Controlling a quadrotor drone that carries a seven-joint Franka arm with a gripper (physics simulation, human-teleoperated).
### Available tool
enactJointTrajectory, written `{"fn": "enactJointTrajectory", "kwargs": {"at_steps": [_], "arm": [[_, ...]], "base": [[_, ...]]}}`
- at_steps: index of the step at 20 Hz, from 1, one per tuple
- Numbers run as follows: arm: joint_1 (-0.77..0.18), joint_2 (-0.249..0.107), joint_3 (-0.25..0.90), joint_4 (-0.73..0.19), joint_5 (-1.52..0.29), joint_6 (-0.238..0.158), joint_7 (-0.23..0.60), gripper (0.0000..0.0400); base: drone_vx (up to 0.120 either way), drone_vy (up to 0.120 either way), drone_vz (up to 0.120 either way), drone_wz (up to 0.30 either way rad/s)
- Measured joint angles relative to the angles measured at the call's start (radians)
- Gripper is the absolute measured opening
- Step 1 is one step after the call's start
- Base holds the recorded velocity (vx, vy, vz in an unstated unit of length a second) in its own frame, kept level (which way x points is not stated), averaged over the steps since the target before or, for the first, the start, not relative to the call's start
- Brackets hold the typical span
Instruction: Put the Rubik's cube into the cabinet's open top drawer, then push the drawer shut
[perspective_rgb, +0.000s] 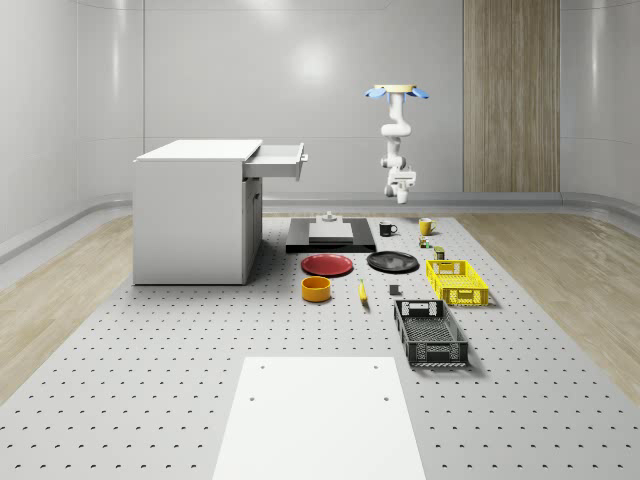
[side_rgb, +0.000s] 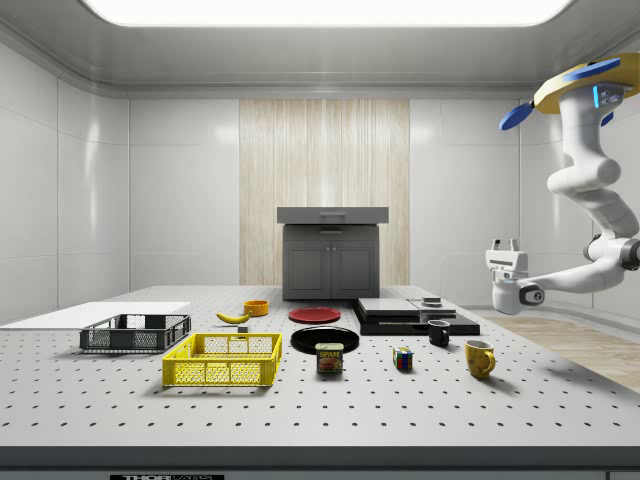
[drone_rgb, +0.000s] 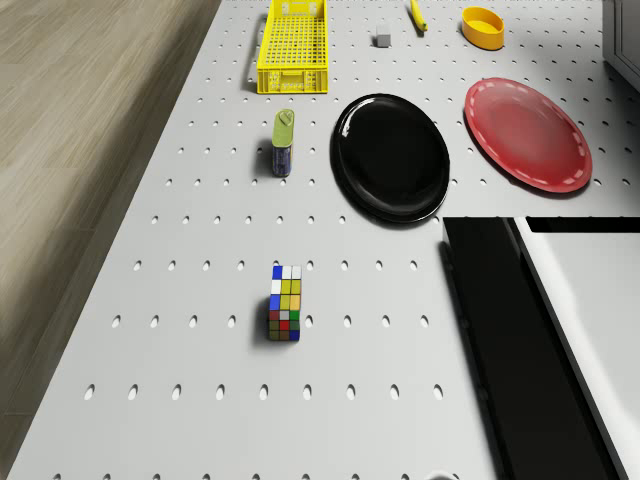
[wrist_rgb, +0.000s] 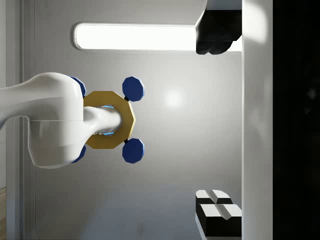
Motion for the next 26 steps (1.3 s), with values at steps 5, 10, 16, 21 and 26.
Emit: {"fn": "enactJointTrajectory", "kwargs": {"at_steps": [5, 10, 16, 21, 26], "arm": [[-0.001, -0.002, 0.001, -0.001, 0.0, 0.003, 0.0, 0.04], [-0.001, -0.005, 0.001, -0.003, -0.001, 0.007, 0.0, 0.04], [-0.002, -0.008, 0.004, -0.006, -0.003, 0.011, 0.0, 0.04], [-0.004, -0.01, 0.008, -0.009, -0.009, 0.015, 0.0, 0.04], [-0.007, -0.013, 0.017, -0.012, -0.022, 0.019, 0.002, 0.04]], "base": [[0.064, 0.12, 0.0, 0.0], [0.032, 0.12, 0.0, 0.0], [0.12, 0.12, -0.007, 0.0], [0.096, 0.056, -0.056, 0.0], [0.12, 0.0, 0.0, 0.0]]}}
